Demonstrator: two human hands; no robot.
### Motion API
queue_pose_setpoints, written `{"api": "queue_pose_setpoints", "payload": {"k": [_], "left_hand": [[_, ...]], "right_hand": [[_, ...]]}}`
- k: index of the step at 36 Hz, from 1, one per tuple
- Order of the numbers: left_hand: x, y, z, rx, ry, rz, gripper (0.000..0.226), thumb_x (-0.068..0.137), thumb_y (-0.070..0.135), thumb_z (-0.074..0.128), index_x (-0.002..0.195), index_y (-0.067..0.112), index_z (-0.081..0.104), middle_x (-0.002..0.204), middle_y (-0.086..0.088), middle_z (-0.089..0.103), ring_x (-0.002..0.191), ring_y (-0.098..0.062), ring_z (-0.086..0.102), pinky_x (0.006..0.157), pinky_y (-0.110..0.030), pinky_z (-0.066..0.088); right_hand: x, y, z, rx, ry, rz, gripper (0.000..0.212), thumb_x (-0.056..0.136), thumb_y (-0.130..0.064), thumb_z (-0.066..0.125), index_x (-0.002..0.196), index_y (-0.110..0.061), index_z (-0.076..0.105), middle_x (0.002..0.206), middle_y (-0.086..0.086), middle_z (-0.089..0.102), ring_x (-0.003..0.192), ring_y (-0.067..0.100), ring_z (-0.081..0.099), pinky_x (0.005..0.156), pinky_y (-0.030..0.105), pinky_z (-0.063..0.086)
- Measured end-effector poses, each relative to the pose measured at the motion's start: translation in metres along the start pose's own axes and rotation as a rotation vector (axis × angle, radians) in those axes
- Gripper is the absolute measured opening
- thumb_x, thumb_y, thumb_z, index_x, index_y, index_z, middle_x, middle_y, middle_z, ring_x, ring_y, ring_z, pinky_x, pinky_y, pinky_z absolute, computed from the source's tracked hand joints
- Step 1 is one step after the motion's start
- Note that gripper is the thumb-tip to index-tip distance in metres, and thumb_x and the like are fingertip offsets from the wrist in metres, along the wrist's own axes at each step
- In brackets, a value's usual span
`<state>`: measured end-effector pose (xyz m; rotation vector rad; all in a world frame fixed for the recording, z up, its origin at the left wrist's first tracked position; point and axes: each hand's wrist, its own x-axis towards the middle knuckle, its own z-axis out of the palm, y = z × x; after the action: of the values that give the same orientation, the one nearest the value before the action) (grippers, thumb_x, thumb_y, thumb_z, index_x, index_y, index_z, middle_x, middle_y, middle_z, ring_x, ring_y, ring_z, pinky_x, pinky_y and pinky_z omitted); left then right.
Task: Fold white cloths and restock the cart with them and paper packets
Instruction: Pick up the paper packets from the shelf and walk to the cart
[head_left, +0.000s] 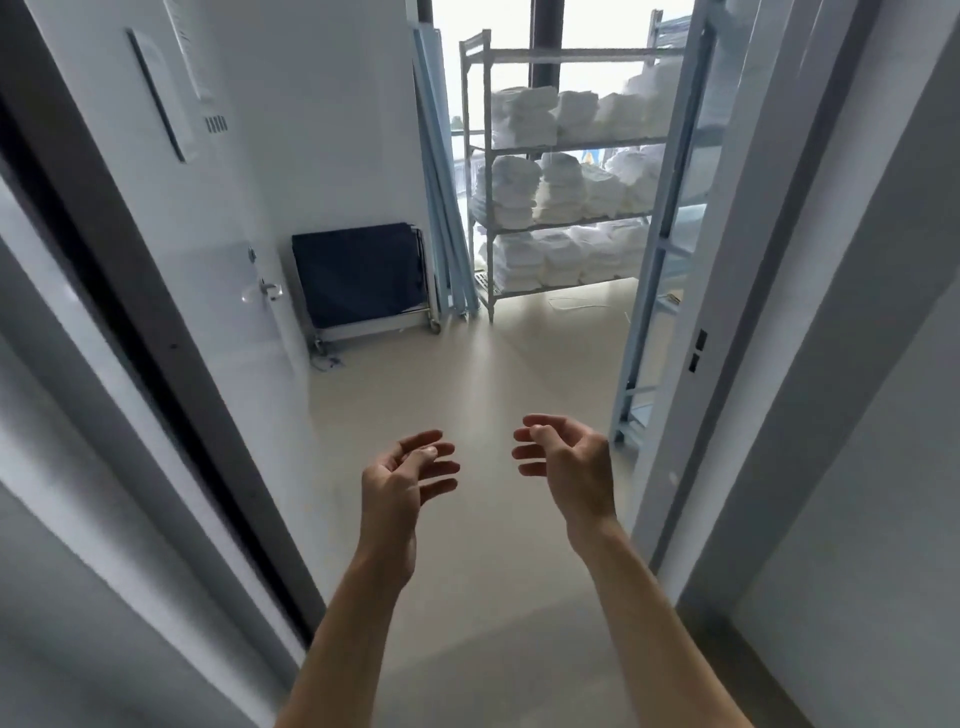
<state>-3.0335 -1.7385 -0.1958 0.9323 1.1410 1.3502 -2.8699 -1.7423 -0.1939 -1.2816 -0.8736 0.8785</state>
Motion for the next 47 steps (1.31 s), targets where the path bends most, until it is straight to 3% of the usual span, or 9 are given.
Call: {"api": "queue_pose_setpoints", "payload": {"k": [7,16,31,40,47], "left_hand": [[0.096,0.015,0.033,-0.006,0.045,0.056,0.02,0.101,0.007,0.049,0.109,0.007,0.068,0.097,-0.013,0.075,0.087,-0.031,0.072,0.076,-0.036,0.058],[0.241,-0.002,0.064,-0.032,0.015,0.035,0.023,0.101,0.006,0.046,0.111,0.003,0.067,0.096,-0.016,0.073,0.083,-0.028,0.071,0.073,-0.035,0.057],[0.566,0.025,0.132,0.007,-0.222,0.026,0.02,0.099,0.005,0.051,0.108,0.004,0.069,0.094,-0.015,0.071,0.079,-0.023,0.069,0.074,-0.035,0.059],[0.704,0.019,0.206,0.027,-0.271,0.034,0.02,0.098,0.002,0.051,0.109,0.0,0.068,0.091,-0.012,0.069,0.077,-0.024,0.067,0.072,-0.035,0.058],[0.811,-0.002,0.276,0.065,-0.219,0.07,0.019,0.096,0.002,0.054,0.105,0.003,0.07,0.089,-0.01,0.07,0.074,-0.022,0.068,0.067,-0.031,0.058]], "right_hand": [[0.108,-0.006,0.033,-0.009,-0.088,0.008,0.017,0.093,-0.01,0.058,0.093,-0.017,0.073,0.081,0.0,0.076,0.073,0.021,0.073,0.063,0.028,0.059],[0.245,0.024,0.065,-0.072,-0.057,0.044,0.017,0.094,-0.009,0.057,0.094,-0.012,0.073,0.082,0.004,0.076,0.076,0.025,0.073,0.068,0.036,0.06],[0.527,0.015,0.176,-0.068,0.054,-0.015,0.015,0.094,-0.007,0.057,0.093,-0.011,0.071,0.085,0.008,0.075,0.073,0.023,0.072,0.065,0.032,0.058],[0.676,0.031,0.175,-0.005,0.136,0.005,0.015,0.093,-0.007,0.056,0.093,-0.008,0.072,0.085,0.011,0.075,0.068,0.019,0.069,0.061,0.028,0.056],[0.817,0.055,0.165,0.05,0.089,0.0,0.015,0.092,-0.008,0.057,0.092,-0.007,0.072,0.081,0.009,0.075,0.066,0.018,0.069,0.058,0.026,0.054]]}}
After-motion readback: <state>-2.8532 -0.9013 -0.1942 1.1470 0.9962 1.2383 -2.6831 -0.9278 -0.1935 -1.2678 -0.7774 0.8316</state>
